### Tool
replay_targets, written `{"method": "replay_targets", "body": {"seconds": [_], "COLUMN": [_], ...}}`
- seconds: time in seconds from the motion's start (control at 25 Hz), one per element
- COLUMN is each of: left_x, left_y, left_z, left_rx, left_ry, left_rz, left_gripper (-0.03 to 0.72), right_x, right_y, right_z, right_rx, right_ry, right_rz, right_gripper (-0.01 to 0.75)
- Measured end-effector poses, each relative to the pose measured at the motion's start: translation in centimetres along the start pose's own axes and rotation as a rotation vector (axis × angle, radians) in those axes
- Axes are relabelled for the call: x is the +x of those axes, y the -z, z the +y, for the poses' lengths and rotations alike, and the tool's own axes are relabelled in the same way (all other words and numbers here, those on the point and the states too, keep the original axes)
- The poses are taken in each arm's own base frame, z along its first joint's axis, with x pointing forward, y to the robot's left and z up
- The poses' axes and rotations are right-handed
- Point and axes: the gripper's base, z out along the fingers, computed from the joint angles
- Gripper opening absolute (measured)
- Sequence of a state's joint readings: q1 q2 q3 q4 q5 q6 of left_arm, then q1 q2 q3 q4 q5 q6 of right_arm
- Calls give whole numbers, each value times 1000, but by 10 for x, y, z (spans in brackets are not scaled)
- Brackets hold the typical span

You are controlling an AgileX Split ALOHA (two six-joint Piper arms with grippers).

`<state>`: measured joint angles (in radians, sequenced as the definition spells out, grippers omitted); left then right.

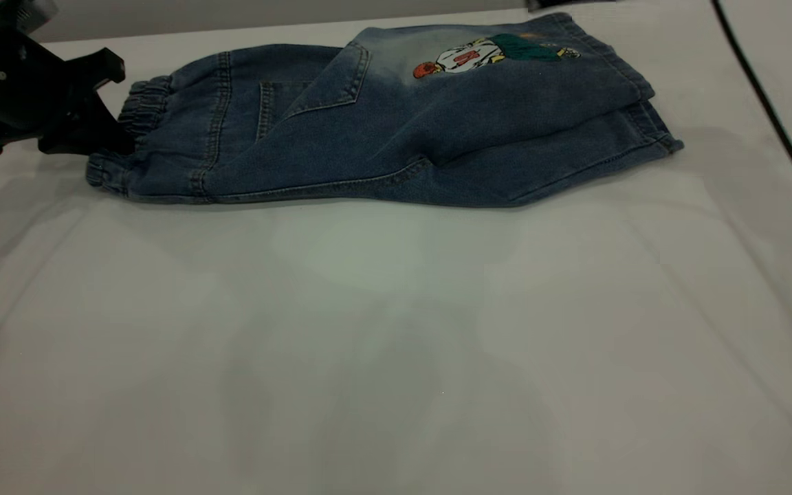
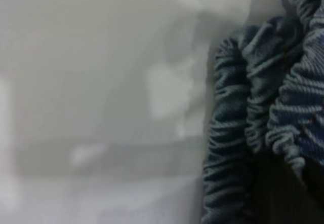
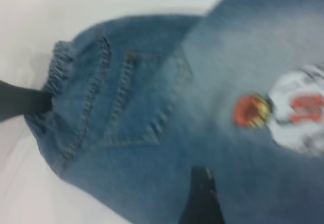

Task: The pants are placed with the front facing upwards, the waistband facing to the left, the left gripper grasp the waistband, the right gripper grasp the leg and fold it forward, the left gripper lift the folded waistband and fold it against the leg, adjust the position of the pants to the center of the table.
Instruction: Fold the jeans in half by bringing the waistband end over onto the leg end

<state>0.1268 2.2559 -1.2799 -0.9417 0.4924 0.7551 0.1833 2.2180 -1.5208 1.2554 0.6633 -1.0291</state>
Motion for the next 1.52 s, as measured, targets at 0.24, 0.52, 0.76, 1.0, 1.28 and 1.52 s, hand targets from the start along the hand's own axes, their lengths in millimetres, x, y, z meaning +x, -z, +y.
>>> {"method": "replay_targets", "body": {"seconds": [0.24, 0.52, 0.76, 1.0, 1.28, 1.52], "left_x": [-8, -11, -10, -8, -27, -48], "left_y": [18, 26, 26, 26, 48, 68], "left_z": [-10, -15, -16, -18, -37, -76], "left_rx": [23, 33, 45, 65, 146, 228], "left_ry": [-52, -71, -76, -80, -133, -213], "left_rz": [-28, -38, -27, -9, -32, -88], "left_gripper": [55, 55, 55, 55, 55, 55], "right_x": [1, 4, 6, 14, 20, 31], "right_y": [-36, -73, -100, -126, -134, -145], "right_z": [28, 41, 45, 45, 50, 74], "right_rx": [7, 99, 220, 294, 309, 279], "right_ry": [56, 127, 190, 252, 301, 340], "right_rz": [72, 236, 343, 383, 411, 425], "right_gripper": [465, 465, 465, 465, 465, 465]}}
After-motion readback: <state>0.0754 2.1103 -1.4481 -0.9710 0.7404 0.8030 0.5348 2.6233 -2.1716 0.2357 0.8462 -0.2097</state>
